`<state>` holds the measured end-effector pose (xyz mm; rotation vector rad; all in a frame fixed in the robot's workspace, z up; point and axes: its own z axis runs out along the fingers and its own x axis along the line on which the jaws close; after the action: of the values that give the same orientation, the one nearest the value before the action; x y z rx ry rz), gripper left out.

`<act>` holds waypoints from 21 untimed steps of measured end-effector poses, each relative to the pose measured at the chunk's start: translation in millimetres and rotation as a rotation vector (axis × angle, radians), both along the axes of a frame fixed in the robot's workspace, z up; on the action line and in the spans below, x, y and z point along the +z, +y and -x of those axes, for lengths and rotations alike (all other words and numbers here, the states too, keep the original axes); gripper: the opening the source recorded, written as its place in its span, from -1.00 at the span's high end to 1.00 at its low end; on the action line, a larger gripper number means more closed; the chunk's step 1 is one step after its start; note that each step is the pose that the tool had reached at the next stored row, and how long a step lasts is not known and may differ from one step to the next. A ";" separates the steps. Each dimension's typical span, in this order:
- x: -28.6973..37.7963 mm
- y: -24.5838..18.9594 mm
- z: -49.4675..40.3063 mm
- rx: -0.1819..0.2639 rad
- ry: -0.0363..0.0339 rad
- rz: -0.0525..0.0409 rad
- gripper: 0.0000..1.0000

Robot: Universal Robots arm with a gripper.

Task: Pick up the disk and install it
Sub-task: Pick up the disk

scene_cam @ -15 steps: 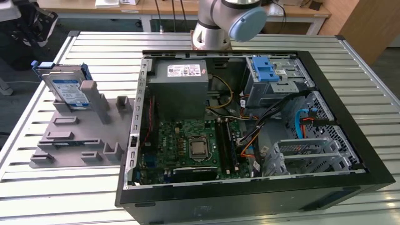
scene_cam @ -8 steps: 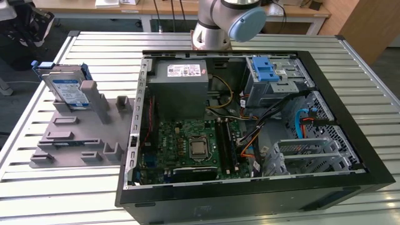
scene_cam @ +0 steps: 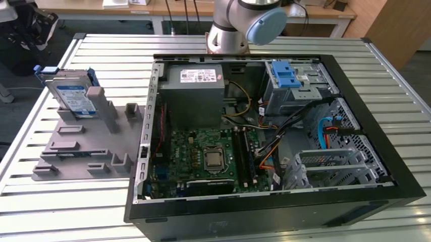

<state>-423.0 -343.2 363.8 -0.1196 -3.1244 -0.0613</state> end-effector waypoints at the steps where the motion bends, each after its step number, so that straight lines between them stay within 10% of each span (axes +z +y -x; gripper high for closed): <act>1: 0.0 0.0 0.0 0.000 0.0000 0.0000 0.79; 8: -0.1 0.0 0.1 0.029 -0.0001 -0.0001 0.79; 21: -0.1 0.0 0.0 0.228 -0.0001 0.0000 0.79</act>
<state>-423.0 -343.2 363.6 0.2368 -3.1135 -0.0584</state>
